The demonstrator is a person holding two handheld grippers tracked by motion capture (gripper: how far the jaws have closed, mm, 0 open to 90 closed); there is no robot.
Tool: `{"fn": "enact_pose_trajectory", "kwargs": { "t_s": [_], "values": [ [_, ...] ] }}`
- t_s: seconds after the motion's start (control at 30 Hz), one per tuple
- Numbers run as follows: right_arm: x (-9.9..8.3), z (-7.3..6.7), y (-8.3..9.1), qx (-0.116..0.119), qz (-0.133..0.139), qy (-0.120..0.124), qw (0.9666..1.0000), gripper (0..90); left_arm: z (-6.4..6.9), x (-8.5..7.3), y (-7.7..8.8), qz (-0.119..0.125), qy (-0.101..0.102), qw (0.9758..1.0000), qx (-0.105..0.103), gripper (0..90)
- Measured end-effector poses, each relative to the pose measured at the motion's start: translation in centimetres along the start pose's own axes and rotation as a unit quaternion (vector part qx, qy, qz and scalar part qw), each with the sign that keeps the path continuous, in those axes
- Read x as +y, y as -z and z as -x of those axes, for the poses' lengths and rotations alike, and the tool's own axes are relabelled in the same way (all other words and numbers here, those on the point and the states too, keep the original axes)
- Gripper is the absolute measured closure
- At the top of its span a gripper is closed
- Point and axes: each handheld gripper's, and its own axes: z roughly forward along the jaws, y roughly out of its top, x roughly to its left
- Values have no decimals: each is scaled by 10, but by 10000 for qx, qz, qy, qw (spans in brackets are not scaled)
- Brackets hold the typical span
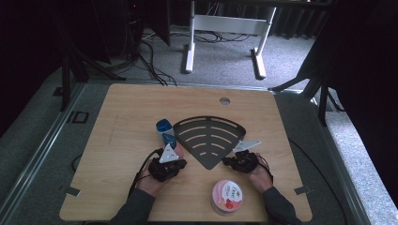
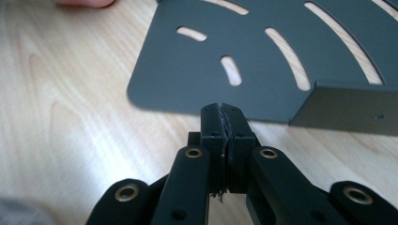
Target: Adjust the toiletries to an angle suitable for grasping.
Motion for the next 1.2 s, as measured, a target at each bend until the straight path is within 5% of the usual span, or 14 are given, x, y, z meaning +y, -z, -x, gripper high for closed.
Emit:
{"fn": "enact_pose_trajectory", "kwargs": {
  "t_s": [0.33, 0.53, 0.97, 1.2],
  "values": [
    [-24, -8, 34, 11, -31, 94, 10000, 864, 22, -12, -3, -123, -33, 9990, -419, 765],
    [-38, -13, 51, 130, 8, 121, 9998, 761, 30, -15, -5, -212, -87, 9980, -582, 708],
    [-54, -14, 64, 696, 3, 347, 9970, 594, 38, -16, -12, -370, -88, 9955, -865, 563],
    [-60, -13, 69, 752, 28, 362, 9965, 512, 39, -16, -15, -396, -72, 9952, -893, 501]
  ]
}}
